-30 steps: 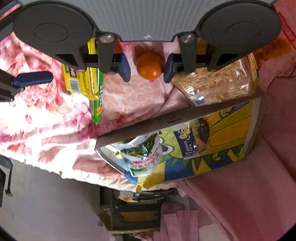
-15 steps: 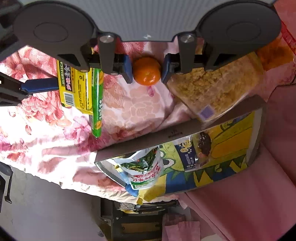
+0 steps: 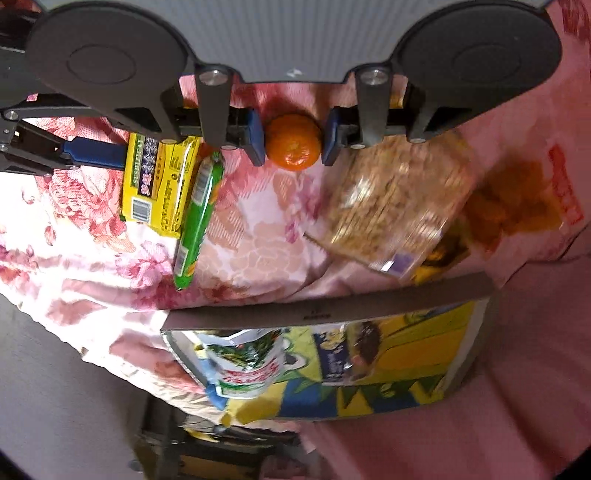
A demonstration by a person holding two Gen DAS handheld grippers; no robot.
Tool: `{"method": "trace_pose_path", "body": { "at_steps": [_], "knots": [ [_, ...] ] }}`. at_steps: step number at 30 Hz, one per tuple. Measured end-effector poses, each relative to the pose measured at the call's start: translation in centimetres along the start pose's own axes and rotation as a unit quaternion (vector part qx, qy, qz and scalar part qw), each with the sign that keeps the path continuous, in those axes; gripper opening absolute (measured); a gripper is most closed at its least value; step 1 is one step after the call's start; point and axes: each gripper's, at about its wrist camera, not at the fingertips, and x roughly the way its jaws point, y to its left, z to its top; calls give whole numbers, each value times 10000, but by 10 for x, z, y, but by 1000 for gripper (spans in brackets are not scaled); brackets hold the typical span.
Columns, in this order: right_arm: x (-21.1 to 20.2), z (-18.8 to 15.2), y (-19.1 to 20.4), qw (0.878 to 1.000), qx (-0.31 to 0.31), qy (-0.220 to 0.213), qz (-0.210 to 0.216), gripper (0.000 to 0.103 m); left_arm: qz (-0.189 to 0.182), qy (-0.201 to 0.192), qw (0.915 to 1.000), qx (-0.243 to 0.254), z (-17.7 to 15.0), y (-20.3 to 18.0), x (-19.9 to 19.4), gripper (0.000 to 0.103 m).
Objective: Organize snacks
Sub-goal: 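Grasp the small orange with the left tool while the right tool grasps the yellow packet, then carry the orange and yellow packet over the tray and lower them in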
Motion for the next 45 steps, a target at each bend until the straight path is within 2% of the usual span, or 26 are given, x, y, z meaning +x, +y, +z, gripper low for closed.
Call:
{"method": "trace_pose_path", "body": {
  "at_steps": [6, 14, 20, 25, 33, 38, 45],
  "knots": [
    [-6, -4, -4, 9999, 56, 52, 85, 49, 222, 164, 9996, -41, -14, -6, -12, 36],
    [-18, -11, -2, 9997, -188, 27, 123, 45, 439, 167, 9970, -612, -28, 1, -33, 35],
    [-31, -17, 4, 9985, -513, -122, 173, 42, 562, 37, 9939, -952, -30, 8, -49, 35],
    [-42, -21, 9, 9961, -818, -313, 116, 40, 590, -217, 9914, -1144, -31, 10, -66, 35],
    [-51, -24, 19, 9902, -1257, -613, 35, 38, 610, -514, 9894, -1215, -27, 8, -78, 35],
    [-55, -26, 23, 9862, -1488, -730, 6, 33, 603, -562, 9884, -1274, -26, 11, -77, 35],
    [-58, -29, 28, 9818, -1703, -837, -82, 33, 596, -598, 9879, -1299, -26, 13, -78, 35]
  ]
}}
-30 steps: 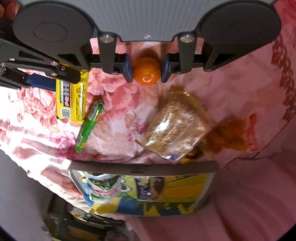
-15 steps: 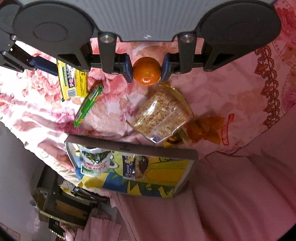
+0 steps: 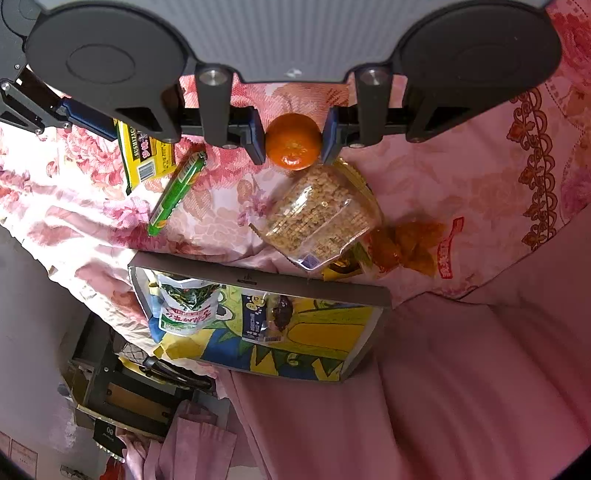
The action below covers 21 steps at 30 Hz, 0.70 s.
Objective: Organize snacks
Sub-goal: 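Carry the orange and yellow packet over the tray and lower them in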
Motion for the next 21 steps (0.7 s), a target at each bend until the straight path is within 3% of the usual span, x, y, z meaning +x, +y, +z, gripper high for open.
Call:
{"method": "trace_pose_path", "body": {
  "at_steps": [4, 6, 15, 21],
  "knots": [
    [-5, 0, 4, 9997, -192, -115, -77, 26, -19, -40, 10000, -33, 0, 0, -2, 35],
    [-7, -1, 5, 9994, -289, -137, -109, 13, -24, -39, 10000, -30, 0, 0, -2, 35],
    [0, -5, 5, 9994, -311, 61, -122, 12, -51, -37, 10000, -40, 0, -2, -3, 35],
    [-10, -3, 12, 9966, -708, -254, -322, 12, -74, -157, 9998, -87, 5, -2, -6, 35]
  ]
}}
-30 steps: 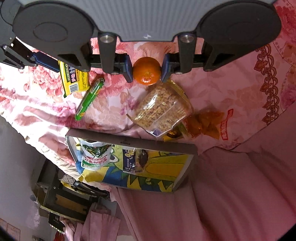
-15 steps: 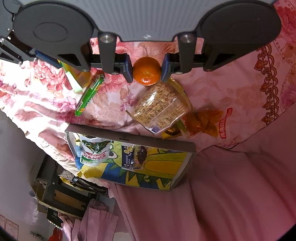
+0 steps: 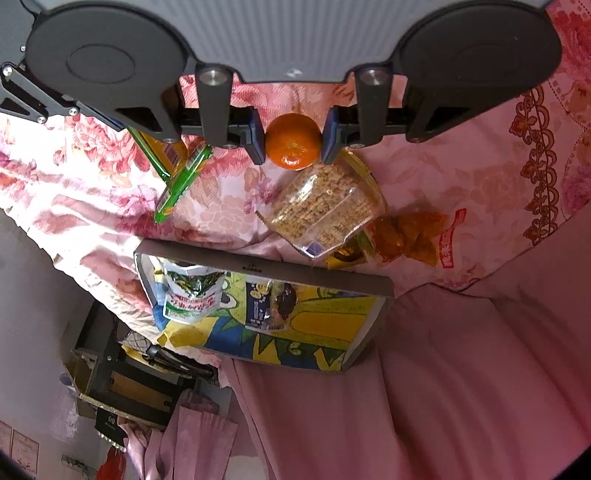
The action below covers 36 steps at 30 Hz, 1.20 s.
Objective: Organize snacks
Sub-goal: 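Carry the orange and yellow packet over the tray and lower them in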
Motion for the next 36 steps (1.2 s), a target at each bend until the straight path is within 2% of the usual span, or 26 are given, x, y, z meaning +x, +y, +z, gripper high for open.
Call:
{"method": "trace_pose_path", "body": {
  "at_steps": [7, 12, 19, 26, 31, 36],
  "knots": [
    [-9, 10, 4, 9970, -499, -511, -292, 12, -31, -215, 9997, -84, 13, 0, -1, 35],
    [0, 38, -10, 9923, -712, -911, -442, 12, 80, -384, 9991, -132, 42, 1, 8, 35],
    [51, 84, -42, 9903, -350, -1288, -398, 12, 319, -658, 9972, -124, 98, 6, 44, 35],
    [120, 110, -77, 9884, 578, -1389, -188, 12, 336, -775, 9960, -292, 148, 5, 107, 35],
    [160, 117, -90, 9847, 1082, -1362, -33, 12, 393, -678, 9966, -252, 165, -2, 150, 35],
    [187, 116, -93, 9825, 1375, -1248, 154, 12, 454, -526, 9971, -298, 168, 0, 183, 35]
  ]
}}
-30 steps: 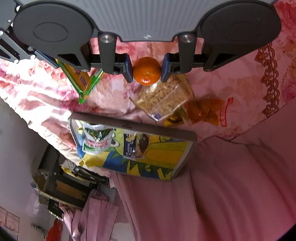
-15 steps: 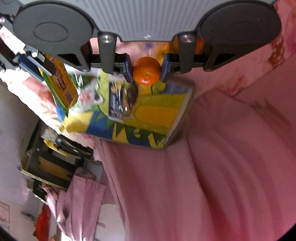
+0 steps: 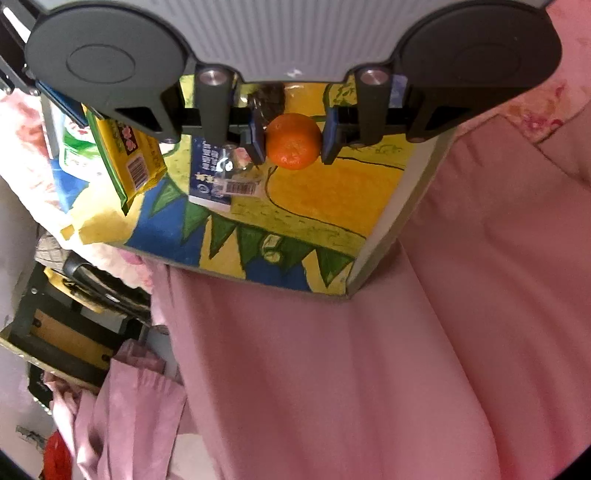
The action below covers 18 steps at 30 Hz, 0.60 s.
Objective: Organize snacks
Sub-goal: 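Carry the orange and yellow packet over the tray and lower them in, then open both tools to release the snacks into the tray and lift away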
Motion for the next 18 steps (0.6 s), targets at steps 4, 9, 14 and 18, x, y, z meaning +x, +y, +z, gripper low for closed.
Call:
{"method": "trace_pose_path", "body": {
  "at_steps": [4, 9, 14, 18],
  "knots": [
    [11, -6, -2, 9998, 172, 95, 22, 12, 114, 57, 9999, 39, -2, 0, 15, 35],
    [20, -13, -7, 9989, 401, 231, 19, 13, 206, 189, 9996, 46, -8, -3, 28, 35],
    [21, -14, -9, 9984, 482, 293, 26, 14, 240, 179, 9995, 84, -11, -8, 30, 35],
    [23, -15, -10, 9981, 486, 375, -10, 16, 246, 162, 9995, 74, -14, -9, 29, 36]
  ]
}}
